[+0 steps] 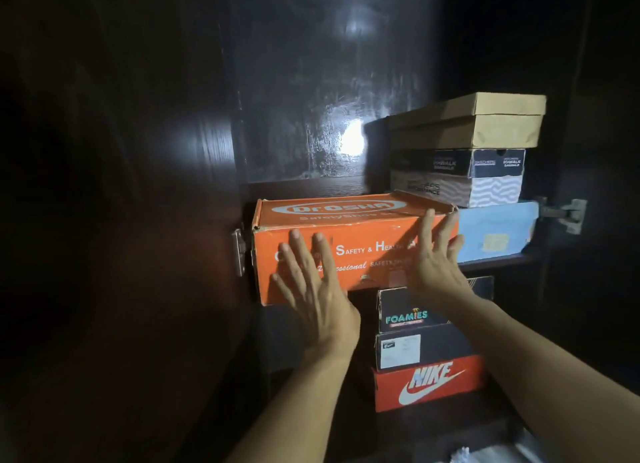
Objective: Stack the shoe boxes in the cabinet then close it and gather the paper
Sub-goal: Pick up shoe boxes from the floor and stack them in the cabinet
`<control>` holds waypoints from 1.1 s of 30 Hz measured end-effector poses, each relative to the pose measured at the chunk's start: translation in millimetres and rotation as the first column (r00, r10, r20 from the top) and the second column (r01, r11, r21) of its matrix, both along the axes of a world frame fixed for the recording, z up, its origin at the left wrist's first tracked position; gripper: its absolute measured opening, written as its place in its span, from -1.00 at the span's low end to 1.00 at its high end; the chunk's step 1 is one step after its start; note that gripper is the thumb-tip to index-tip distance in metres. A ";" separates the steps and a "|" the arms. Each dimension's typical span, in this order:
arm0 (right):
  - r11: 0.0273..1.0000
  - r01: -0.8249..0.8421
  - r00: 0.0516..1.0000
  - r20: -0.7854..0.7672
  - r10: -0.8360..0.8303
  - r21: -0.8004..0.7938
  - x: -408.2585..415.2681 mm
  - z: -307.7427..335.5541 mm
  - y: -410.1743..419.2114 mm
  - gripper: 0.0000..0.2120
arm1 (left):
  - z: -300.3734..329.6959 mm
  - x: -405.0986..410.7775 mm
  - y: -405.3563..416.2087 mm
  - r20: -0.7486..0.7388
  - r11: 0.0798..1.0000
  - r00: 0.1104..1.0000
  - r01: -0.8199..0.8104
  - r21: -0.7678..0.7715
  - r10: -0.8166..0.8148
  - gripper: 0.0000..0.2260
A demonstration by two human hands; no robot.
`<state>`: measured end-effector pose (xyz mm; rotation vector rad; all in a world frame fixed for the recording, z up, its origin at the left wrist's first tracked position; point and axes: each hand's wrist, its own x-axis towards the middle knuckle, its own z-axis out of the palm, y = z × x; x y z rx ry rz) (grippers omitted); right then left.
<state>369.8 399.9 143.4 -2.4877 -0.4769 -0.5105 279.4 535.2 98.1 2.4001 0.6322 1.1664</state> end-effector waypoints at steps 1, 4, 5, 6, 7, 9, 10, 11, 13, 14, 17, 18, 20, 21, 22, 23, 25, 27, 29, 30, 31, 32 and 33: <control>0.998 -0.049 0.997 -0.054 0.046 -0.049 2.1 -0.4 1.1 -0.20 | -2.1 1.2 1.2 0.016 0.994 0.999 -0.045 0.097 0.043 -0.24; 0.957 -0.255 0.959 -0.161 0.232 -0.141 10.6 -9.2 11.5 -0.28 | -8.5 -0.8 10.1 -0.195 0.997 0.981 0.024 0.074 -0.010 -0.11; 0.945 -0.281 0.952 -0.169 0.253 -0.167 15.9 -11.1 14.9 -0.30 | -8.6 -0.6 14.7 -0.268 0.999 0.963 0.035 0.039 -0.023 -0.11; 0.937 -0.295 0.949 -0.174 0.264 -0.187 20.3 -13.2 18.8 -0.32 | -8.9 -0.1 20.3 -0.324 0.999 0.946 0.035 0.015 -0.028 -0.12; 0.932 -0.302 0.948 -0.170 0.270 -0.201 23.0 -13.7 22.9 -0.34 | -10.0 1.6 25.2 -0.358 1.000 0.933 0.028 0.006 -0.024 -0.12; 0.935 -0.299 0.947 -0.182 0.266 -0.190 30.7 -14.7 31.3 -0.35 | -5.4 2.8 30.2 -0.364 0.999 0.930 0.045 -0.017 -0.048 -0.12; 0.939 -0.293 0.946 -0.196 0.258 -0.179 32.5 -12.9 34.9 -0.35 | -2.9 2.9 32.3 -0.375 0.998 0.925 0.054 -0.021 -0.058 -0.12; 0.942 -0.280 0.947 -0.215 0.240 -0.183 32.8 -10.4 38.4 -0.35 | 0.0 3.8 34.8 -0.397 0.998 0.915 0.060 -0.031 -0.067 -0.12; 0.940 -0.264 0.944 -0.259 0.205 -0.216 35.0 -8.9 44.3 -0.37 | 5.1 4.5 38.4 -0.418 0.996 0.905 0.056 -0.071 -0.081 -0.12; 0.936 -0.274 0.937 -0.282 0.207 -0.223 33.7 -7.7 45.3 -0.39 | 6.9 4.5 39.2 -0.423 0.994 0.902 0.049 -0.093 -0.084 -0.13; 0.920 -0.349 0.912 -0.292 0.288 -0.180 26.8 -7.7 40.1 -0.52 | 10.2 5.9 35.9 -0.411 0.987 0.907 0.034 -0.158 -0.097 -0.14; 0.924 -0.353 0.911 -0.282 0.302 -0.151 25.4 -9.0 35.2 -0.61 | 10.7 6.3 32.4 -0.400 0.986 0.912 0.028 -0.162 -0.092 -0.15; 0.935 -0.339 0.918 -0.254 0.304 -0.106 17.7 -5.8 19.8 -0.74 | 12.3 7.3 19.3 -0.380 0.992 0.922 0.027 -0.123 -0.072 -0.18; 0.936 -0.328 0.924 -0.250 0.289 -0.130 12.5 -1.6 9.1 -0.74 | 13.1 7.2 9.3 -0.359 0.995 0.931 0.040 -0.096 -0.072 -0.20; 0.937 -0.311 0.930 -0.255 0.265 -0.160 7.6 2.5 -3.9 -0.72 | 13.3 7.9 -1.3 -0.325 0.994 0.941 0.069 -0.080 -0.091 -0.25; 0.937 -0.292 0.935 -0.261 0.238 -0.192 1.4 7.6 -18.9 -0.72 | 14.8 8.7 -12.5 -0.294 0.991 0.947 0.107 -0.078 -0.126 -0.30; 0.941 -0.232 0.940 -0.304 0.152 -0.246 -10.7 17.3 -53.1 -0.71 | 19.1 12.5 -34.6 -0.276 0.971 0.932 0.213 -0.109 -0.235 -0.43; 0.945 -0.158 0.942 -0.331 0.057 -0.288 -24.6 22.8 -94.6 -0.72 | 23.7 13.8 -59.9 -0.336 0.927 0.865 0.327 -0.185 -0.372 -0.50; 0.946 -0.064 0.949 -0.313 -0.041 -0.318 -41.2 24.4 -141.1 -0.73 | 26.9 13.8 -88.5 -0.420 0.873 0.767 0.448 -0.192 -0.486 -0.53; 0.941 -0.015 0.946 -0.310 -0.096 -0.339 -49.9 24.2 -165.4 -0.68 | 29.6 11.4 -104.7 -0.456 0.833 0.704 0.517 -0.198 -0.545 -0.54; 0.934 0.023 0.937 -0.318 -0.145 -0.357 -58.0 24.6 -188.8 -0.61 | 31.7 9.4 -121.2 -0.491 0.783 0.628 0.582 -0.218 -0.604 -0.56; 0.926 0.061 0.918 -0.343 -0.199 -0.373 -68.6 23.8 -216.7 -0.55 | 31.7 8.5 -142.8 -0.526 0.734 0.549 0.632 -0.247 -0.650 -0.54; 0.921 0.088 0.899 -0.369 -0.238 -0.380 -76.9 22.9 -237.5 -0.51 | 31.5 8.6 -158.4 -0.556 0.696 0.483 0.666 -0.268 -0.676 -0.50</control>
